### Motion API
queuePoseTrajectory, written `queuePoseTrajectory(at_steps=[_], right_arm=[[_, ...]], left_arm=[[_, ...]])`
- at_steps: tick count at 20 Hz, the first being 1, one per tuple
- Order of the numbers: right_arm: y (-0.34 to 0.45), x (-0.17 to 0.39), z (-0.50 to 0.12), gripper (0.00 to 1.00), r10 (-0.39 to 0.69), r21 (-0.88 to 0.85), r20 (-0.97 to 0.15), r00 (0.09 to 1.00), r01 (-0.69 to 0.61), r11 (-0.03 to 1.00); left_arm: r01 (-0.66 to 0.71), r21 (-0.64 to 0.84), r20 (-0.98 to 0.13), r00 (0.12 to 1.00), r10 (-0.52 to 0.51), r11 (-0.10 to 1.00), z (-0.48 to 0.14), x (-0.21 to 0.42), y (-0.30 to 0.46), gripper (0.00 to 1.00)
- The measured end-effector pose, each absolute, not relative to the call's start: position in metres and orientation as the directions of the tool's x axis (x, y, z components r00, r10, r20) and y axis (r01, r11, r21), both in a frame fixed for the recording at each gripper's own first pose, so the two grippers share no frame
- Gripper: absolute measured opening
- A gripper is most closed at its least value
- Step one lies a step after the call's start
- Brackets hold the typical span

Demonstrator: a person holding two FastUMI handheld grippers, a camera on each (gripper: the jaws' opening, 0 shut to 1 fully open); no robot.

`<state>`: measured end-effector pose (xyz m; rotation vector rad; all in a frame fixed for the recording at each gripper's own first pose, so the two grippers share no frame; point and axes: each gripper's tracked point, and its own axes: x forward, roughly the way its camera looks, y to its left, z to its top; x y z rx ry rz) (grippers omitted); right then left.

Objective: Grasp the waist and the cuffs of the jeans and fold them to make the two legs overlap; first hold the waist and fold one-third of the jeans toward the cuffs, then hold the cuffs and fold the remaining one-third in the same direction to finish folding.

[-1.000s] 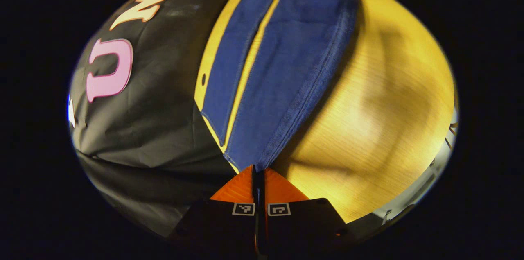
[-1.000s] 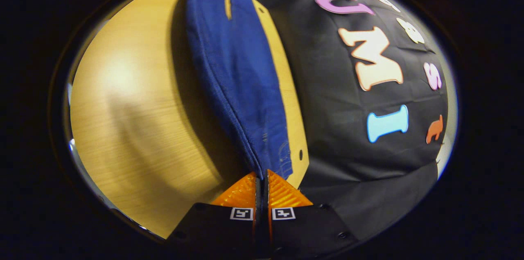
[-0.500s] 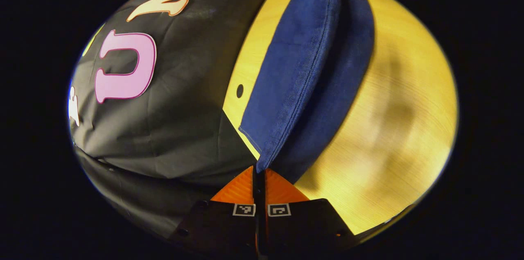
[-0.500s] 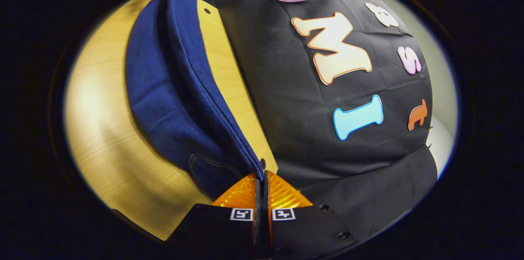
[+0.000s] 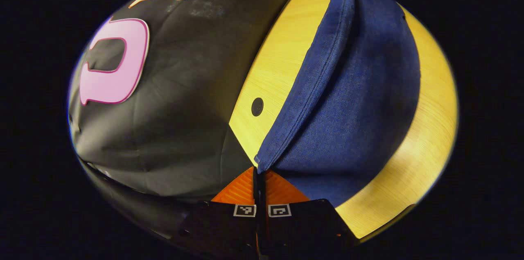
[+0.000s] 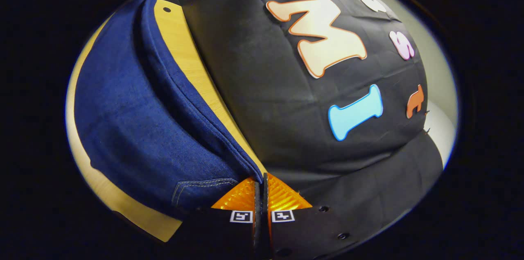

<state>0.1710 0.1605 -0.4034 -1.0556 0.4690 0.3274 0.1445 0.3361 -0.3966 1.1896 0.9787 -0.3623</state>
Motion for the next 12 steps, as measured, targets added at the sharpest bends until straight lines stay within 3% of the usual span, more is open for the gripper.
queuePoseTrajectory(at_steps=[4,6,7,10,11,12], right_arm=[[0.164,0.179,-0.478,0.02,-0.011,-0.672,-0.652,0.758,-0.571,0.471],[0.154,0.186,-0.489,0.05,-0.069,-0.679,-0.661,0.747,-0.557,0.478],[0.148,0.189,-0.482,0.29,-0.092,-0.693,-0.645,0.758,-0.531,0.488],[0.128,0.2,-0.446,1.0,-0.127,-0.725,-0.574,0.809,-0.43,0.539],[0.117,0.2,-0.432,0.99,-0.142,-0.727,-0.555,0.82,-0.394,0.562],[0.104,0.196,-0.42,0.99,-0.158,-0.714,-0.547,0.822,-0.359,0.601]], left_arm=[[0.76,0.561,-0.828,0.511,0.232,0.33,-0.445,0.168,0.33,0.0],[0.781,0.52,-0.854,0.47,0.223,0.346,-0.458,0.162,0.325,0.0],[0.787,0.484,-0.875,0.436,0.209,0.381,-0.468,0.156,0.326,0.25],[0.67,0.601,-0.792,0.572,0.214,0.435,-0.447,0.178,0.322,1.0],[0.625,0.616,-0.773,0.598,0.214,0.48,-0.449,0.179,0.325,0.93],[0.57,0.642,-0.741,0.631,0.227,0.513,-0.443,0.183,0.325,0.93]])
